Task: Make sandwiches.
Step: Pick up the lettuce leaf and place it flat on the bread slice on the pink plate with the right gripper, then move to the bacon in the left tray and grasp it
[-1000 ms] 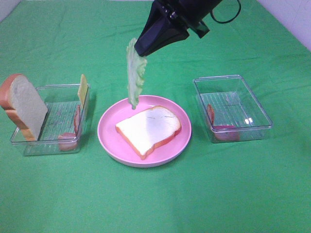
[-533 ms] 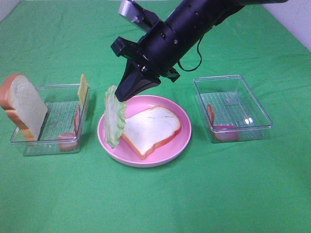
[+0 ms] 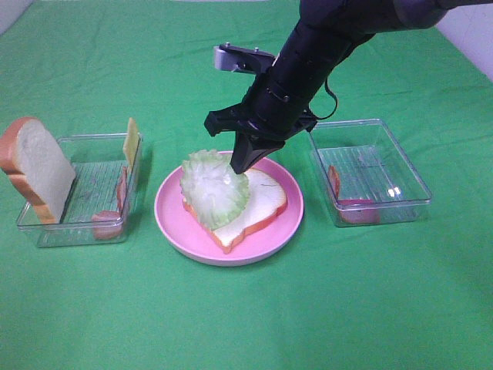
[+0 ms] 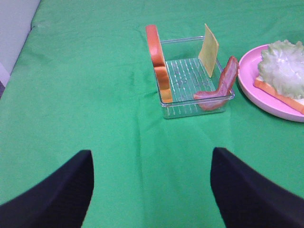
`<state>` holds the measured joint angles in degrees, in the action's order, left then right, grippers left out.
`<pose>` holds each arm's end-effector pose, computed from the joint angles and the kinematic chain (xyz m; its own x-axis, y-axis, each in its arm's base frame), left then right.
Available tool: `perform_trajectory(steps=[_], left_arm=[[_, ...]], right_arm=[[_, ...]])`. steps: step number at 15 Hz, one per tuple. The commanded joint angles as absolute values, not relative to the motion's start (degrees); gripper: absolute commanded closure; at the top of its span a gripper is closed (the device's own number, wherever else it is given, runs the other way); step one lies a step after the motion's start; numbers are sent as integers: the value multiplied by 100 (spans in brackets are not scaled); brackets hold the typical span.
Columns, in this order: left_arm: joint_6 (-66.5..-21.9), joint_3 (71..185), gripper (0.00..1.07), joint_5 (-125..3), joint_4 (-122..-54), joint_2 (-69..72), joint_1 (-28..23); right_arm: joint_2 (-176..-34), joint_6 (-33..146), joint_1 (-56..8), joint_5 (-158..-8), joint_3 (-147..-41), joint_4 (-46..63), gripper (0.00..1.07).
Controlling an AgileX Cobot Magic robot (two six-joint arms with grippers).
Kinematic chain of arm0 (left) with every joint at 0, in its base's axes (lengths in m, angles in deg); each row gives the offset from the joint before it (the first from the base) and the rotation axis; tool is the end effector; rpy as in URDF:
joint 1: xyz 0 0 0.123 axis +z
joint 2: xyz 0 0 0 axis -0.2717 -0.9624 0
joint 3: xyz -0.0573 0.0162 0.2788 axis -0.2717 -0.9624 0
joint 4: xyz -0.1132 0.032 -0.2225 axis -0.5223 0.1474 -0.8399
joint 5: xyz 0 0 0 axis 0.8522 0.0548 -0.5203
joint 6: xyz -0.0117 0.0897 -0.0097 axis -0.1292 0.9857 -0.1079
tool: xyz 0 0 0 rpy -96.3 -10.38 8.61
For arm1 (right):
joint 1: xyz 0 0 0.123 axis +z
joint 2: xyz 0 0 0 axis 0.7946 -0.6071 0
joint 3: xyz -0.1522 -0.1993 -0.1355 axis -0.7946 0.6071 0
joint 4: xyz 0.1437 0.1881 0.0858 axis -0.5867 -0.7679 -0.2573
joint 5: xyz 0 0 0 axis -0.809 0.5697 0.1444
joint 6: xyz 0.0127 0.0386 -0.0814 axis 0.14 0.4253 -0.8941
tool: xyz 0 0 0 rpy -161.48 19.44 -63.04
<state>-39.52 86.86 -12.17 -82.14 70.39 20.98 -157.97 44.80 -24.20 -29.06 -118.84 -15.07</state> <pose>-0.0056 -0.0124 0.2812 -0.4256 0.0332 -0.9043 0.0581 0.9983 0.0093 0.3784 0.2368 0.1774 -0.8339 -0.4599 -0.3050 -0.5417 0.7877 0.2933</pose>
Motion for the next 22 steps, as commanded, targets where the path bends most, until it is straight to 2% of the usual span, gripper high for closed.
perform_trajectory(steps=[1,5,7,8,9,10,13,18,22], left_arm=[[-3958,8663,39,-1263,-8231,7154,2126],[-3958,8663,39,-1263,-8231,7154,2126],[-3958,8663,39,-1263,-8231,7154,2126],[-3958,8663,39,-1263,-8231,7154,2126],[-3958,8663,39,-1263,-8231,7154,2126],[-3958,8663,39,-1263,-8231,7154,2126],[-3958,8663,39,-1263,-8231,7154,2126],[-3958,8663,39,-1263,-8231,7154,2126],[-3958,8663,39,-1263,-8231,7154,2126]], right_arm=[[-15797,4870,-2414,-2980,-11861,-946,107],[-15797,5260,-2414,-3009,-11861,-413,107],[-15797,5277,-2409,-3100,-11861,-453,86],[-15797,5294,-2409,-3100,-11861,-499,71],[-15797,5294,-2409,-3089,-11861,-504,46],[-15769,5294,-2409,-3015,-11861,-504,30],[-15568,5454,-2409,-2969,-11867,-390,29],[-15041,6405,-2414,-992,-12428,1335,31],[-15219,6468,-2632,-757,-12348,1249,33]])
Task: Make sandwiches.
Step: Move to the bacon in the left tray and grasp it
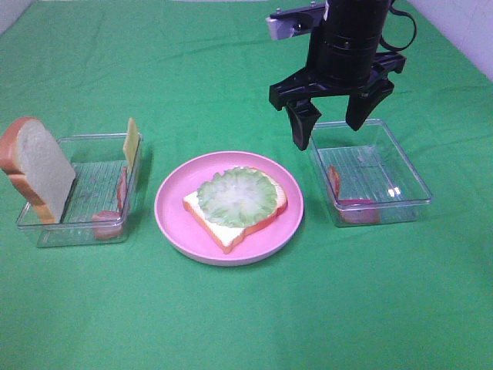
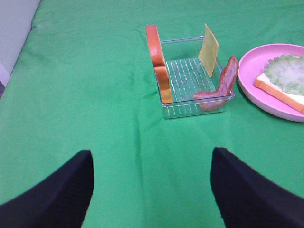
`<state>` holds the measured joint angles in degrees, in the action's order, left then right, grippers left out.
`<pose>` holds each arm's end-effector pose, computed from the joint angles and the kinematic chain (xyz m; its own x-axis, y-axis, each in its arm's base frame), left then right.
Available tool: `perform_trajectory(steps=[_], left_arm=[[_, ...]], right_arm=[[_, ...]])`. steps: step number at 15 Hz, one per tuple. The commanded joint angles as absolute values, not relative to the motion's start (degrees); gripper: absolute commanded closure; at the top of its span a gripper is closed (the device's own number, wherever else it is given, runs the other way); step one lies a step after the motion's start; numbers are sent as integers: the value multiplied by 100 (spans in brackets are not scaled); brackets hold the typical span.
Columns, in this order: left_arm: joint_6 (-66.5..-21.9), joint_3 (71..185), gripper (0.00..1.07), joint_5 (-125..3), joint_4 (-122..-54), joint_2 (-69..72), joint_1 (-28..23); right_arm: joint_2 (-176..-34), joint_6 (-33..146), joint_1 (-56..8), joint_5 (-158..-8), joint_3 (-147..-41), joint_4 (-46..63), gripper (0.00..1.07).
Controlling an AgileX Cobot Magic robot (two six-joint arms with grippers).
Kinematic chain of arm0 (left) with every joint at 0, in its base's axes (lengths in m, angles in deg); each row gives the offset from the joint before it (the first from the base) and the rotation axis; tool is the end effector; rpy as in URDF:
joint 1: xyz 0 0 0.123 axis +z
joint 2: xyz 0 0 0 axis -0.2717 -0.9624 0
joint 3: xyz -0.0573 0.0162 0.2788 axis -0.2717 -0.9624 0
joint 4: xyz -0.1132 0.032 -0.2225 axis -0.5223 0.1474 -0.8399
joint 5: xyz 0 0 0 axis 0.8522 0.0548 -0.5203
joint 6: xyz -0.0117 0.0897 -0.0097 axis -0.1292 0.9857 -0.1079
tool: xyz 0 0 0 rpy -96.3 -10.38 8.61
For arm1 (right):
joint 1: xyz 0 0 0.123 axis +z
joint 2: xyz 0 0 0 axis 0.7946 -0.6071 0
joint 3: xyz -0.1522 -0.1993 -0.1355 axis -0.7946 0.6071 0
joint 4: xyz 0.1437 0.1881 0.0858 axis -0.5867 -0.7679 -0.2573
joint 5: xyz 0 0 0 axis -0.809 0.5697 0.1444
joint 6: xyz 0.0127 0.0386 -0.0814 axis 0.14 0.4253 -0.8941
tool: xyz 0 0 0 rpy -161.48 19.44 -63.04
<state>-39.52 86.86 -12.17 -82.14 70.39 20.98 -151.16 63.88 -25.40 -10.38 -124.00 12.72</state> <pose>-0.0056 -0.0124 0.2812 -0.4256 0.0332 -0.9043 0.0581 0.9983 0.0093 0.3740 0.1854 0.2411 -0.8920 -0.4268 -0.1491 -0.4223 0.9043 -0.0624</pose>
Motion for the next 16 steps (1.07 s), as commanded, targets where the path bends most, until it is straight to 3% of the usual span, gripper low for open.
perform_trajectory(steps=[1,9,16], left_arm=[[-3958,8663,39,-1263,-8231,7154,2126],[-3958,8663,39,-1263,-8231,7154,2126],[-3958,8663,39,-1263,-8231,7154,2126]], right_arm=[[-15270,6463,-2678,-797,-12348,1209,34],[-16113,6365,-2747,-889,-12342,1140,44],[-16135,6383,-2747,-1141,-12342,1398,65]])
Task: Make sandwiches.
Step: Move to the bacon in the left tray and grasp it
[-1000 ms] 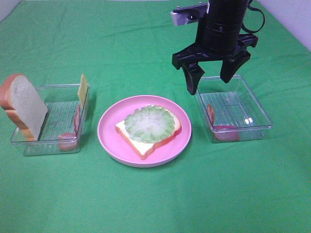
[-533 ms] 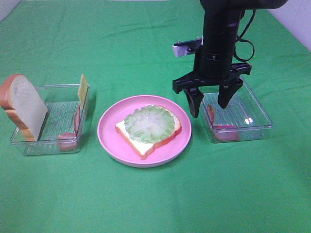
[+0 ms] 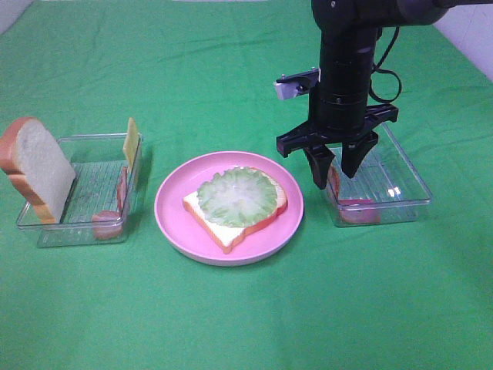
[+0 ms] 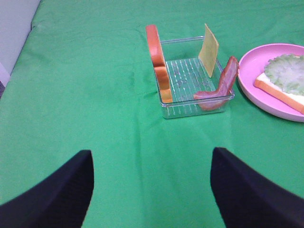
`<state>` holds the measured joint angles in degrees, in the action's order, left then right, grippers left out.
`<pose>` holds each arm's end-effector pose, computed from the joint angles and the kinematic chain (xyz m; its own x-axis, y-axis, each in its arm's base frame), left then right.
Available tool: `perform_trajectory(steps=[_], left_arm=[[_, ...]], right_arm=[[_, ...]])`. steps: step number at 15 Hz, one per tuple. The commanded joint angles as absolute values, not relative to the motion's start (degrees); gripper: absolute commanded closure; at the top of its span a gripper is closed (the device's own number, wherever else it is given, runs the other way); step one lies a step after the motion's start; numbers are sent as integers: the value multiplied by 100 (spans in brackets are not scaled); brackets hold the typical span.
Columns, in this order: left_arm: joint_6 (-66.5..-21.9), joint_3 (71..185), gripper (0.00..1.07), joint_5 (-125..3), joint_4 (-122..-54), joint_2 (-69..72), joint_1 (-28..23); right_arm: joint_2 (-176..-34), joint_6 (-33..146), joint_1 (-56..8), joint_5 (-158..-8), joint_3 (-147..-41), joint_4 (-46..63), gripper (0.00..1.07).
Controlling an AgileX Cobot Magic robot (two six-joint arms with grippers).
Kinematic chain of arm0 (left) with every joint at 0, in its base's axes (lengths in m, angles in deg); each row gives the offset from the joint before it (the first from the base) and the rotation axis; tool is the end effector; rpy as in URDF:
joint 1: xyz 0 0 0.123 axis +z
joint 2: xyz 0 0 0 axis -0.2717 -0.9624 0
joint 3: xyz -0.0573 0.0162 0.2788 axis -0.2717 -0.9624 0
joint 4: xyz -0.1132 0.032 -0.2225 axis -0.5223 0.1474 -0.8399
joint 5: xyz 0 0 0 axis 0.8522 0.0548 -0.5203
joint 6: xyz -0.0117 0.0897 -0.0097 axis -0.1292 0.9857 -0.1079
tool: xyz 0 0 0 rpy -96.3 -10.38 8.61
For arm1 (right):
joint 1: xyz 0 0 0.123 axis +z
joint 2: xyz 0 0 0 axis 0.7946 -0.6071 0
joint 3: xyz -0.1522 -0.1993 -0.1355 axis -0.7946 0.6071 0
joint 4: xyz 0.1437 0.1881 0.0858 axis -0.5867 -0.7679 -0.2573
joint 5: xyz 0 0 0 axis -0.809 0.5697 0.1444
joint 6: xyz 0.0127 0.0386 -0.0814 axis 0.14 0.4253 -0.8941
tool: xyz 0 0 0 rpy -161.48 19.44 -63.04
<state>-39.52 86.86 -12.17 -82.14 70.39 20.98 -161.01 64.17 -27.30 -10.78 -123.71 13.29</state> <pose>-0.0056 -0.0124 0.2812 -0.4256 0.0332 -0.9043 0.0581 0.9983 0.0093 0.3928 0.1781 0.1668 -0.9160 -0.4008 0.0196 -0.4011 0.9128 -0.0771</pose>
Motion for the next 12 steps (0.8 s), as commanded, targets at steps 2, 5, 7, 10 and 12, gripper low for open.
perform_trajectory(steps=[2,5,7,10,12], left_arm=[[-3958,8663,39,-1263,-8231,7154,2126],[-3958,8663,39,-1263,-8231,7154,2126],[-3958,8663,39,-1263,-8231,7154,2126],[-3958,8663,39,-1263,-8231,7154,2126],[-3958,8663,39,-1263,-8231,7154,2126]], right_arm=[[-16135,6383,-2747,-1210,-12342,1495,72],[-16135,6383,-2752,-1210,-12342,1650,81],[-16135,6360,-2752,-1210,-12342,1650,91],[-16135,6262,-2752,-1210,-12342,1644,107],[-16135,6228,-2752,-1210,-12342,1644,107]])
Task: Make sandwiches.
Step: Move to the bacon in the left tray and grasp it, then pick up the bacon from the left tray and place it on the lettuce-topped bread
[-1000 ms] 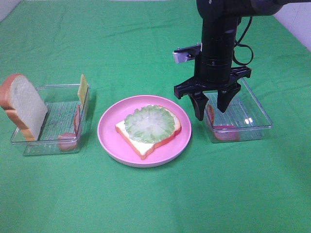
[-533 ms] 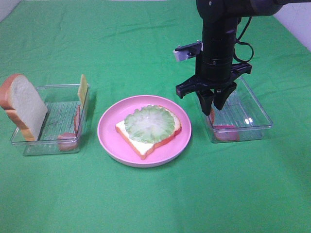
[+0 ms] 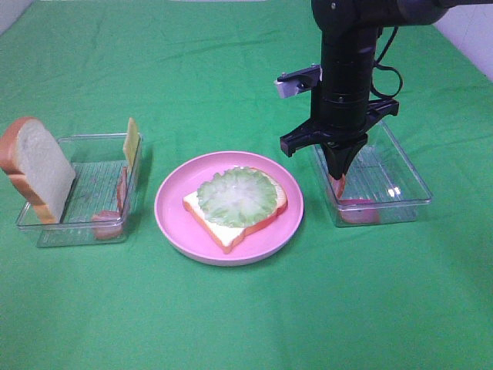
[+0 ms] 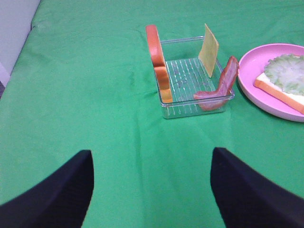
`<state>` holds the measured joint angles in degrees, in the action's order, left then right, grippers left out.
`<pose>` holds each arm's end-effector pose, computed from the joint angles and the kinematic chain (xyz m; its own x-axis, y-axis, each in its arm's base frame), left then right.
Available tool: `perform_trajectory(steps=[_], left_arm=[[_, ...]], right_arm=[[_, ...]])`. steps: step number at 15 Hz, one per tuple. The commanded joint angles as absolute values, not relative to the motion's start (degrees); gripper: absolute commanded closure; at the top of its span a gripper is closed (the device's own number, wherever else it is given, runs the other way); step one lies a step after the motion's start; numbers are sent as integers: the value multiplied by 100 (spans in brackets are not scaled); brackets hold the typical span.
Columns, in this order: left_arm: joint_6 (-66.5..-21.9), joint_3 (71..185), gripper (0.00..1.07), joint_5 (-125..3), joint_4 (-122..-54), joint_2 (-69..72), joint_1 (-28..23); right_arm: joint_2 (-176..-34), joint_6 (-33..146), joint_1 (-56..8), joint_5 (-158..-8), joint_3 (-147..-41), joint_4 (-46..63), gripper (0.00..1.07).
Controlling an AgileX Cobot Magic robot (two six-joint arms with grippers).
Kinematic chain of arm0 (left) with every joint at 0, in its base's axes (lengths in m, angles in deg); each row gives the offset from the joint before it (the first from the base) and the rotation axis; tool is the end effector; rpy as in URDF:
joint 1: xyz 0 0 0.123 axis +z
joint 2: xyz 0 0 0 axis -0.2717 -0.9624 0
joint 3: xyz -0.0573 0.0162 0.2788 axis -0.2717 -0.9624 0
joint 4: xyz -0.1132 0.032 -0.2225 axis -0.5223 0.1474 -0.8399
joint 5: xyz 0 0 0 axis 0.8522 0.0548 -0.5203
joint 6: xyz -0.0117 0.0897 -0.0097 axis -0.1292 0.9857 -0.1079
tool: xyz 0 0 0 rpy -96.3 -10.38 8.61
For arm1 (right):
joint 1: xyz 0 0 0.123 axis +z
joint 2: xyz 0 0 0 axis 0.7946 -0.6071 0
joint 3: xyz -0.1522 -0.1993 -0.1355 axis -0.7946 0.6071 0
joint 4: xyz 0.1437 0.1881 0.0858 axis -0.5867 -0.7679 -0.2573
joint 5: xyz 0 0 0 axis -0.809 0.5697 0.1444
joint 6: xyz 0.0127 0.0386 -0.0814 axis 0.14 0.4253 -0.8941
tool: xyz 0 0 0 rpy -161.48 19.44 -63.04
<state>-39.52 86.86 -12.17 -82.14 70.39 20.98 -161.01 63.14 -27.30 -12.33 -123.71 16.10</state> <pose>-0.0056 -0.0124 0.2812 -0.4256 0.0332 -0.9043 0.0581 0.9983 0.0093 0.3969 0.1755 0.1672 -0.8998 -0.4362 -0.0059 -0.4324 0.8936 -0.1207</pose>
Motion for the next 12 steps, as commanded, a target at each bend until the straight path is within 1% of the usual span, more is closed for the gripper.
perform_trajectory(steps=[1,4,6,9,11,12], left_arm=[[-3958,8663,39,-1263,-8231,7154,2126],[-3958,8663,39,-1263,-8231,7154,2126],[-3958,8663,39,-1263,-8231,7154,2126],[-3958,8663,39,-1263,-8231,7154,2126],[-3958,8663,39,-1263,-8231,7154,2126],[-3958,8663,39,-1263,-8231,7154,2126]], right_arm=[[-16130,6228,-2752,-1204,-12342,1650,107],[-15981,6234,-2752,-1181,-12354,1650,107],[-15585,6234,-2752,-1112,-12354,1604,107],[-14852,6119,-2724,-1038,-12354,979,107],[-14480,5815,-2724,-1061,-12354,321,107],[-14480,5815,-2724,-1061,-12354,321,107]])
